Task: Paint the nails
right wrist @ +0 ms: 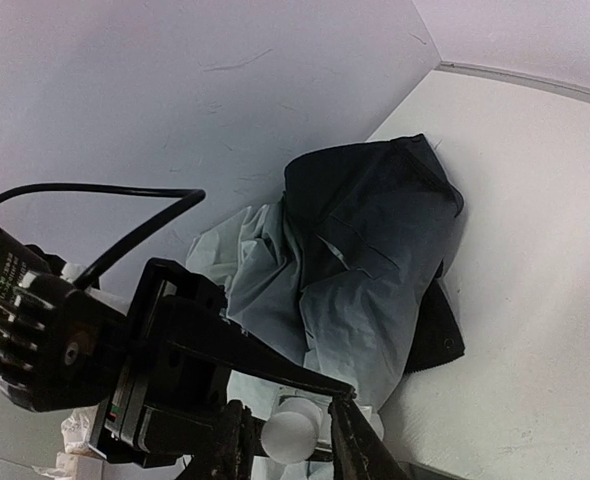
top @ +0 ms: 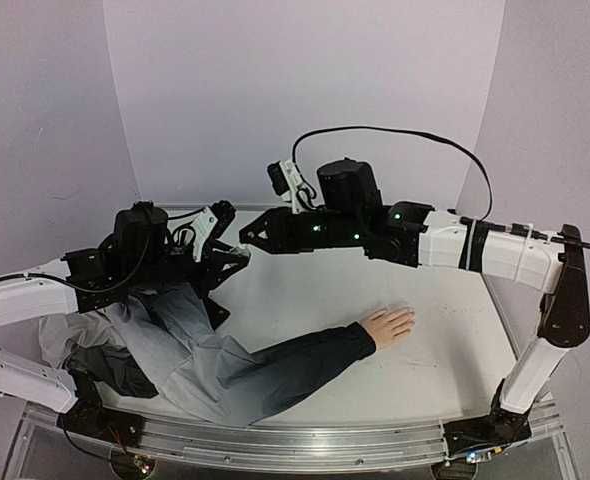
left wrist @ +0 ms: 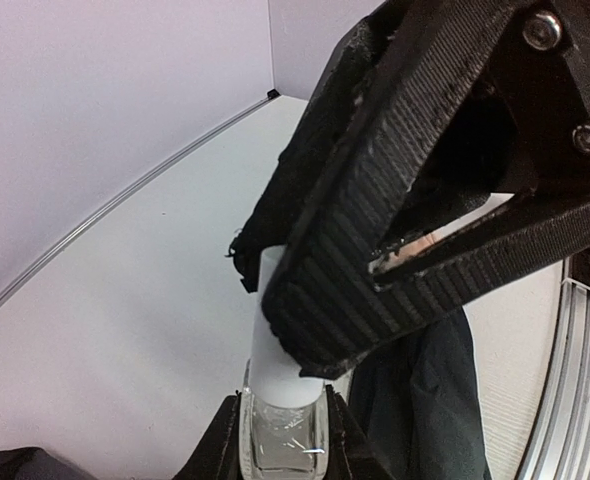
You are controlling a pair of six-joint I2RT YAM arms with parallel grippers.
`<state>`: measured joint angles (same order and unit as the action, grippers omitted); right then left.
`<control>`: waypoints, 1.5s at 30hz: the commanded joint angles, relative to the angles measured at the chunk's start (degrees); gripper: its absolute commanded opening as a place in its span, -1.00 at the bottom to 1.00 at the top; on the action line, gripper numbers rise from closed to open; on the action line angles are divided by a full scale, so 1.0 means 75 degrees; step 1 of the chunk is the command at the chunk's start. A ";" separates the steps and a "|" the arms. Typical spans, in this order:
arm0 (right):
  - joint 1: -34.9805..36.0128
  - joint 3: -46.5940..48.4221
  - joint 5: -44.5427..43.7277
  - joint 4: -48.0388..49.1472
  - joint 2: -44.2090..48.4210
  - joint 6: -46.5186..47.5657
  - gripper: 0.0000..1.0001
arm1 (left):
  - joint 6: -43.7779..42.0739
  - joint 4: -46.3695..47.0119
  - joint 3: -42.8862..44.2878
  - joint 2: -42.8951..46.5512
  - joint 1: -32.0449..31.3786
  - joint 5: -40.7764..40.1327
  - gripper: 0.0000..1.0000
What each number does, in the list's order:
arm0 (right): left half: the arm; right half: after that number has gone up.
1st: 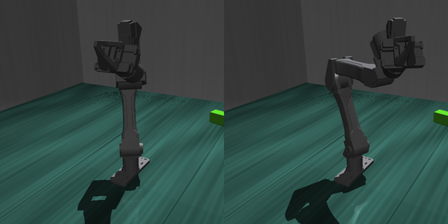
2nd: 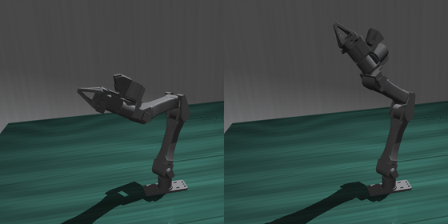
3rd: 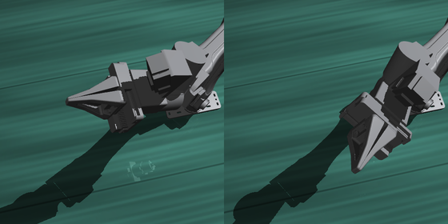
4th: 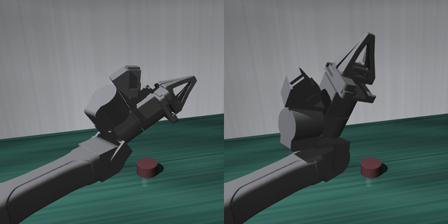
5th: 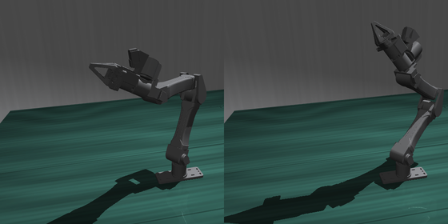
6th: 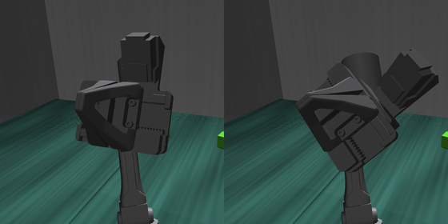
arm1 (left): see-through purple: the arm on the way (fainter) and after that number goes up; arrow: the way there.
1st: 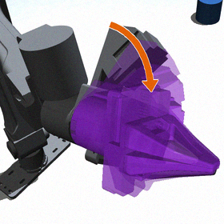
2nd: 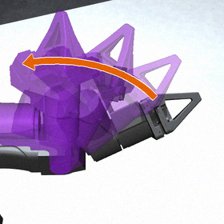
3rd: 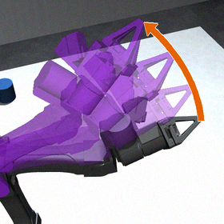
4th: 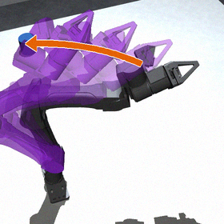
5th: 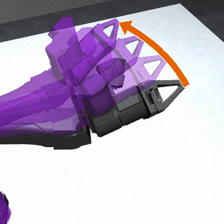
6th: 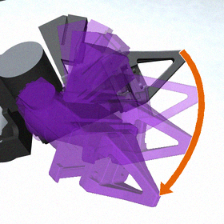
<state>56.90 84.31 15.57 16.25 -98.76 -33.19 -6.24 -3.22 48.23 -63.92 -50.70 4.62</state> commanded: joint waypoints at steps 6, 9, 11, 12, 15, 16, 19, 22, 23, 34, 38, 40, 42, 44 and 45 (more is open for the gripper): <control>-0.0029 0.0403 0.0246 0.0236 0.0008 0.0073 -0.42 | -0.0124 0.0187 0.0103 0.0051 -0.0032 0.0142 -1.00; -0.0035 0.0393 0.0255 0.0236 -0.0012 0.0066 -0.38 | -0.0138 0.0174 0.0109 0.0051 -0.0026 0.0119 -1.00; -0.0029 0.0386 0.0269 0.0236 -0.0037 0.0074 -0.37 | -0.0139 0.0164 0.0109 0.0070 -0.0026 0.0110 -1.00; -0.0029 0.0373 0.0276 0.0236 -0.0049 0.0073 -0.37 | -0.0135 0.0162 0.0108 0.0069 -0.0028 0.0107 -1.00; -0.0029 0.0335 0.0297 0.0236 -0.0074 0.0061 -0.37 | -0.0141 0.0167 0.0117 0.0085 -0.0029 0.0082 -1.00; -0.0045 0.0327 0.0291 0.0236 -0.0065 0.0056 -0.38 | -0.0146 0.0166 0.0123 0.0085 -0.0030 0.0076 -1.00; -0.0046 0.0303 0.0279 0.0236 -0.0073 0.0067 -0.42 | -0.0157 0.0168 0.0143 0.0088 -0.0036 0.0075 -1.00; -0.0047 0.0319 0.0307 0.0236 -0.0114 0.0066 -0.48 | -0.0163 0.0166 0.0155 0.0089 -0.0033 0.0081 -1.00; -0.0053 0.0318 0.0307 0.0236 -0.0120 0.0067 -0.51 | -0.0162 0.0168 0.0156 0.0092 -0.0031 0.0086 -1.00; -0.0087 0.0346 0.0395 0.0236 -0.0203 0.0066 -0.53 | -0.0176 0.0154 0.0115 0.0134 -0.0037 0.0073 -1.00; -0.0090 0.0348 0.0385 0.0236 -0.0199 0.0067 -0.53 | -0.0178 0.0151 0.0118 0.0145 -0.0034 0.0063 -1.00; -0.0110 0.0356 0.0398 0.0236 -0.0203 0.0069 -0.54 | -0.0184 0.0152 0.0129 0.0144 -0.0034 0.0068 -1.00; -0.0103 0.0358 0.0438 0.0236 -0.0200 0.0075 -0.59 | -0.0176 0.0149 0.0126 0.0143 -0.0035 0.0064 -1.00; -0.0104 0.0364 0.0443 0.0236 -0.0187 0.0078 -0.79 | -0.0179 0.0154 0.0129 0.0141 -0.0042 0.0057 -1.00; -0.0110 0.0357 0.0428 0.0236 -0.0154 0.0075 -0.90 | -0.0184 0.0152 0.0121 0.0151 -0.0039 0.0057 -1.00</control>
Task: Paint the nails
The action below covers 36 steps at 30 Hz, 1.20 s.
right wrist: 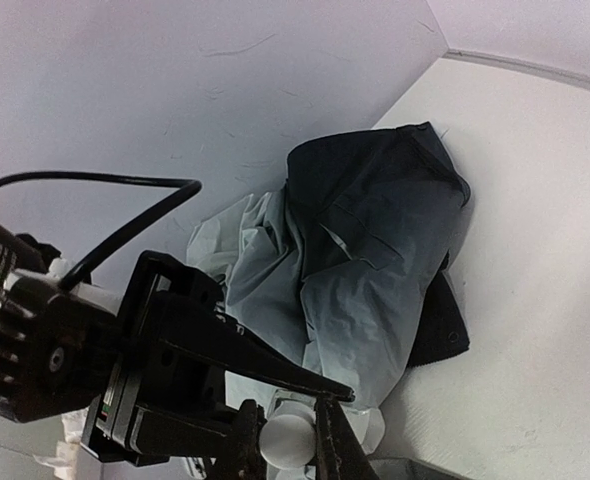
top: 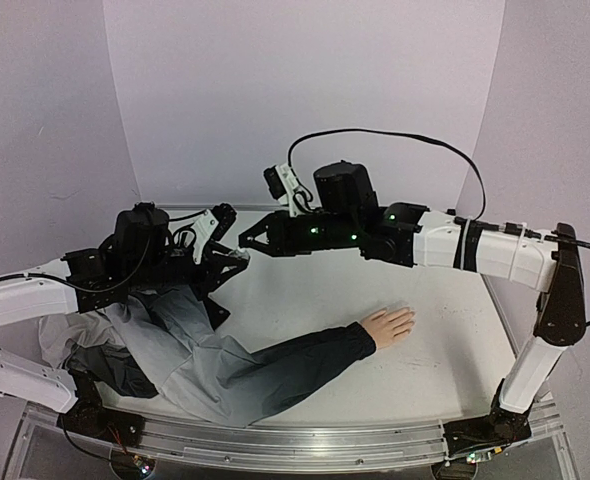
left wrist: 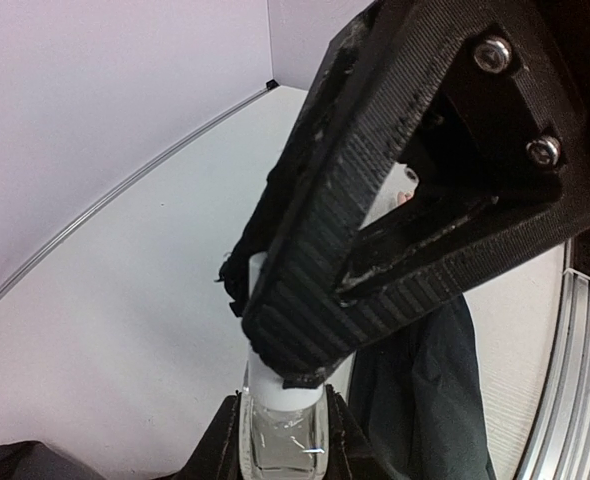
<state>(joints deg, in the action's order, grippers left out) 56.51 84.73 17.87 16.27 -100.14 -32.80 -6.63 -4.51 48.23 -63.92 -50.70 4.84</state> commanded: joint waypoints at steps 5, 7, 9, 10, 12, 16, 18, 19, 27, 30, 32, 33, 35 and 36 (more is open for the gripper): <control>-0.0049 0.0181 -0.0156 0.0233 0.0333 0.0059 -1.00 | -0.0177 0.0309 0.0066 0.0127 -0.0031 -0.0027 -1.00; -0.0049 0.0133 -0.0259 0.0233 0.0454 0.0091 -1.00 | -0.0182 0.0315 0.0046 0.0100 -0.0029 -0.0058 -1.00; -0.0055 0.0087 -0.0332 0.0233 0.0551 0.0134 -1.00 | -0.0202 0.0315 0.0038 0.0068 -0.0030 -0.0080 -1.00; -0.0049 0.0059 -0.0342 0.0233 0.0591 0.0137 -1.00 | -0.0218 0.0310 0.0031 0.0054 -0.0042 -0.0091 -1.00; -0.0058 0.0029 -0.0332 0.0233 0.0650 0.0132 -1.00 | -0.0235 0.0309 0.0027 0.0036 -0.0036 -0.0117 -1.00; -0.0058 -0.0032 -0.0291 0.0265 0.0750 0.0123 -1.00 | -0.0275 0.0303 0.0025 0.0008 -0.0027 -0.0141 -1.00; -0.0054 -0.0039 -0.0243 0.0316 0.0801 0.0101 -1.00 | -0.0294 0.0297 0.0014 0.0005 -0.0026 -0.0169 -1.00; -0.0055 -0.0052 -0.0239 0.0340 0.0833 0.0101 -1.00 | -0.0307 0.0299 0.0008 -0.0002 -0.0030 -0.0176 -1.00; -0.0066 -0.0233 -0.0585 0.0397 0.1285 0.0107 -1.00 | -0.0395 0.0304 -0.0087 0.0012 -0.0029 -0.0394 -1.00; -0.0115 -0.0527 -0.0848 0.0385 0.1652 0.0146 -1.00 | -0.0389 0.0288 -0.0131 0.0041 -0.0029 -0.0527 -1.00; -0.0245 -0.0879 -0.1059 0.0348 0.2012 0.0214 -1.00 | -0.0344 0.0297 -0.0157 0.0100 -0.0036 -0.0550 -1.00; -0.0357 -0.1156 -0.1151 0.0314 0.2300 0.0223 -1.00 | -0.0302 0.0294 -0.0154 0.0128 -0.0028 -0.0543 -1.00; -0.0692 -0.1864 -0.1335 0.0225 0.2832 0.0243 -1.00 | -0.0209 0.0290 -0.0128 0.0172 -0.0032 -0.0557 -1.00; -0.0917 -0.2300 -0.1409 0.0186 0.3151 0.0259 -1.00 | -0.0133 0.0298 -0.0101 0.0213 -0.0026 -0.0566 -1.00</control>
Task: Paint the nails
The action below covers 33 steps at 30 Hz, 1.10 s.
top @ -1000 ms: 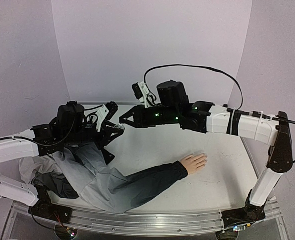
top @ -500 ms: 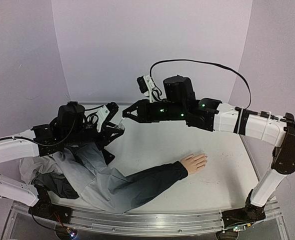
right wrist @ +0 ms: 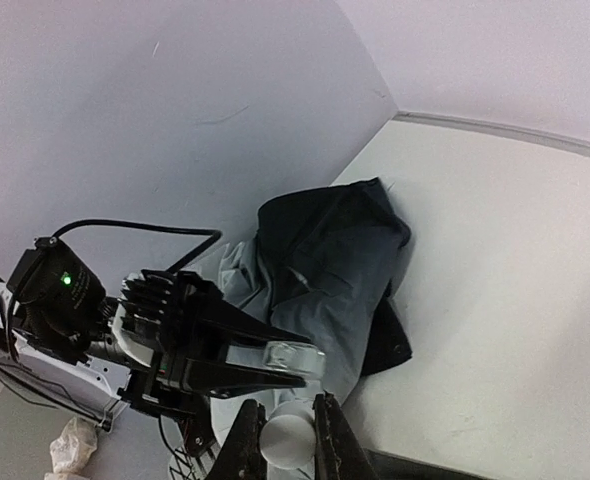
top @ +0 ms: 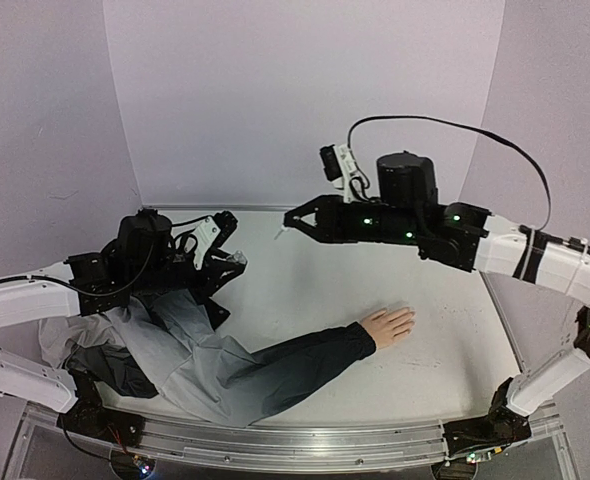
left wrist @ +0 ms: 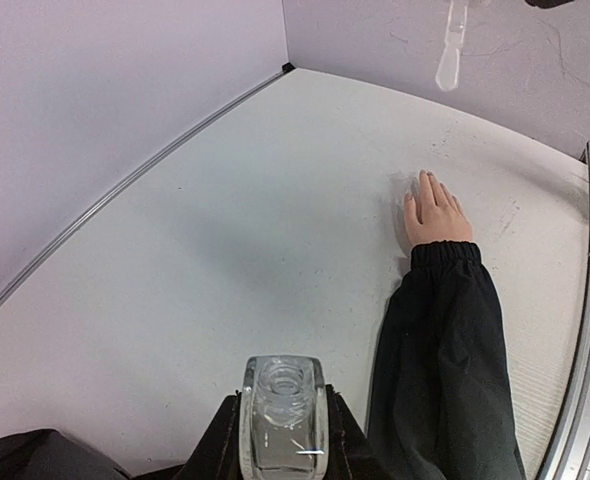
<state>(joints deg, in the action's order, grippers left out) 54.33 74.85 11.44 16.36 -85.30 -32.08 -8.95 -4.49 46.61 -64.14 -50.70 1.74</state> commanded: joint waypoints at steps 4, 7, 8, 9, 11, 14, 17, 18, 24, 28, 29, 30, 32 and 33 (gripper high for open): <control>-0.1620 -0.2561 -0.1228 -0.0621 0.2317 0.0280 -1.00 | 0.0542 0.0283 0.0352 0.0413 -0.0026 0.0078 -1.00; -0.2172 -0.3534 -0.1609 -0.1322 0.3011 0.0358 -1.00 | 0.0676 0.0274 0.0643 0.0470 -0.0026 0.0347 -1.00; -0.2357 -0.3817 -0.1822 -0.1522 0.3229 0.0346 -1.00 | 0.0678 0.0262 0.0742 0.0474 -0.0026 0.0372 -1.00; -0.2522 -0.4113 -0.1980 -0.1706 0.3425 0.0315 -1.00 | 0.0650 0.0254 0.0829 0.0470 -0.0026 0.0381 -1.00; -0.2862 -0.4603 -0.2231 -0.1955 0.3805 0.0268 -1.00 | 0.0535 0.0242 0.1070 0.0451 -0.0027 0.0371 -1.00; -0.3355 -0.5261 -0.2343 -0.2006 0.4164 0.0285 -1.00 | 0.0387 0.0245 0.1394 0.0357 -0.0026 0.0190 -1.00; -0.3869 -0.5608 -0.2370 -0.1698 0.4088 0.0524 -1.00 | 0.0270 0.0258 0.1644 0.0158 -0.0020 -0.0039 -1.00; -0.4046 -0.5676 -0.2239 -0.1541 0.4004 0.0592 -1.00 | 0.0187 0.0260 0.1727 0.0070 -0.0025 -0.0054 -1.00; -0.4985 -0.6162 -0.1201 -0.0208 0.3545 0.0992 -1.00 | -0.0173 0.0371 0.1984 -0.0377 0.0003 -0.0022 -1.00; -0.5345 -0.6395 -0.0392 0.0568 0.3064 0.1225 -1.00 | -0.0143 0.0562 0.1835 -0.0513 0.0208 0.0211 -1.00; -0.5361 -0.6448 -0.0079 0.0754 0.2949 0.1326 -1.00 | -0.0116 0.0751 0.1782 -0.0519 0.0285 0.0309 -1.00; -0.5369 -0.6492 0.0029 0.0871 0.2887 0.1358 -1.00 | -0.0117 0.0906 0.1719 -0.0513 0.0346 0.0381 -1.00; -0.5368 -0.6500 0.0111 0.0964 0.2750 0.1387 -1.00 | -0.0133 0.1038 0.1623 -0.0507 0.0442 0.0424 -1.00; -0.5368 -0.6478 0.0173 0.0986 0.2678 0.1421 -1.00 | -0.0131 0.1089 0.1575 -0.0508 0.0494 0.0430 -1.00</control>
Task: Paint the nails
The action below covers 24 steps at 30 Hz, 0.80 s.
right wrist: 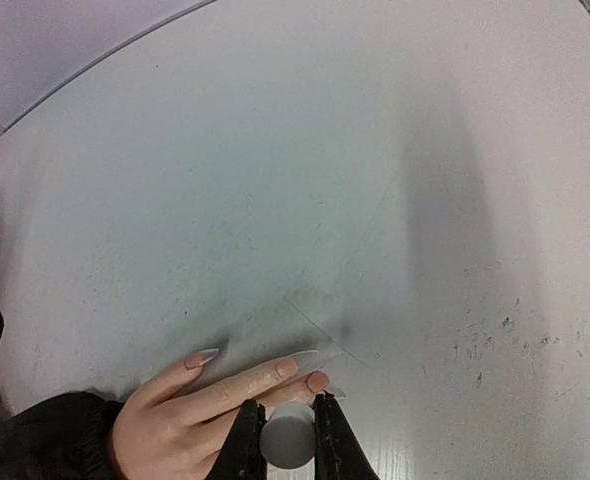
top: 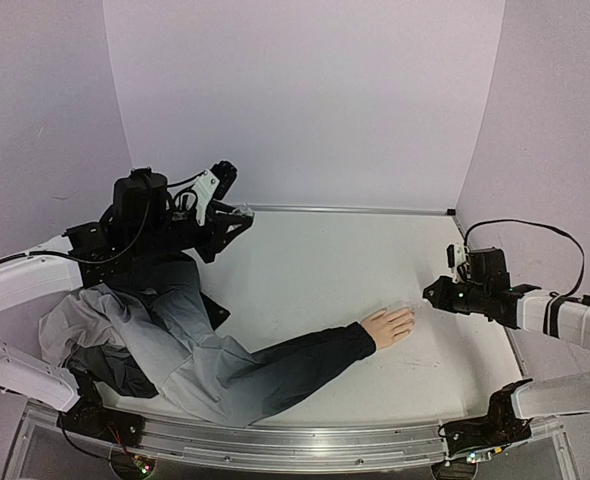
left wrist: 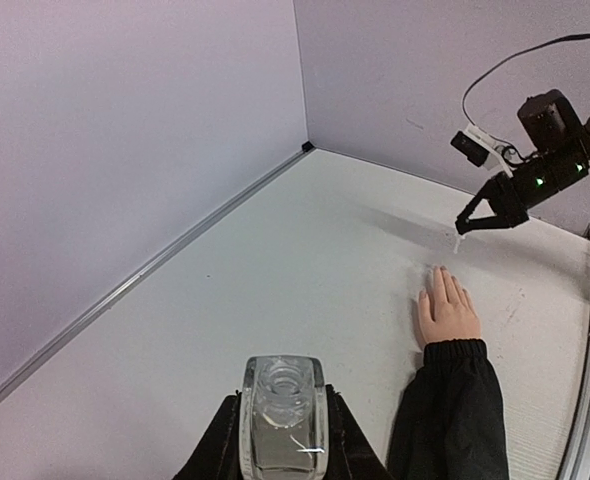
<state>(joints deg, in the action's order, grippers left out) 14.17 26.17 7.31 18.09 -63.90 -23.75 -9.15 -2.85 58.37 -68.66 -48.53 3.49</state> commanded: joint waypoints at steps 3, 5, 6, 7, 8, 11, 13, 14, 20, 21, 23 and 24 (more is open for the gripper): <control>-0.0016 0.0049 0.0726 0.0724 -0.0291 0.0315 -1.00 | -0.0086 0.0977 -0.0091 0.0095 0.0343 0.0226 -1.00; -0.0015 -0.0041 0.0703 0.0735 -0.0264 0.0366 -1.00 | -0.0103 0.1023 -0.0183 0.0086 0.0364 0.0217 -1.00; -0.0024 -0.0079 0.0671 0.0765 -0.0264 0.0407 -1.00 | -0.0110 0.1045 -0.0213 0.0092 0.0371 0.0218 -1.00; -0.0022 -0.0099 0.0630 0.0807 -0.0311 0.0421 -1.00 | -0.0105 0.1064 -0.0245 0.0087 0.0378 0.0226 -1.00; -0.0018 -0.0067 0.0590 0.0830 -0.0395 0.0449 -1.00 | -0.0112 0.1091 -0.0257 0.0081 0.0377 0.0226 -1.00; -0.0016 -0.0078 0.0559 0.1081 -0.0603 0.0472 -1.00 | -0.0105 0.1142 -0.0294 0.0078 0.0389 0.0272 -1.00; -0.0019 -0.0047 0.0530 0.1172 -0.0711 0.0460 -1.00 | -0.0078 0.1155 -0.0314 0.0082 0.0395 0.0287 -1.00; -0.0017 -0.0018 0.0499 0.1174 -0.0795 0.0440 -1.00 | -0.0065 0.1164 -0.0317 0.0083 0.0399 0.0293 -1.00; -0.0022 0.0024 0.0518 0.1244 -0.0914 0.0427 -1.00 | -0.0037 0.1189 -0.0335 0.0081 0.0401 0.0308 -1.00; -0.0020 0.0020 0.0527 0.1249 -0.0939 0.0416 -1.00 | -0.0035 0.1189 -0.0335 0.0081 0.0401 0.0309 -1.00; -0.0010 0.0019 0.0554 0.1259 -0.0983 0.0423 -1.00 | -0.0026 0.1191 -0.0334 0.0066 0.0403 0.0328 -1.00; -0.0013 0.0012 0.0553 0.1277 -0.0968 0.0424 -1.00 | -0.0033 0.1197 -0.0346 0.0072 0.0411 0.0348 -1.00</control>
<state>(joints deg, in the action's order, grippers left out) 14.17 25.82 11.14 25.71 -71.05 -21.02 -9.15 1.63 55.37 -68.66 -45.89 4.95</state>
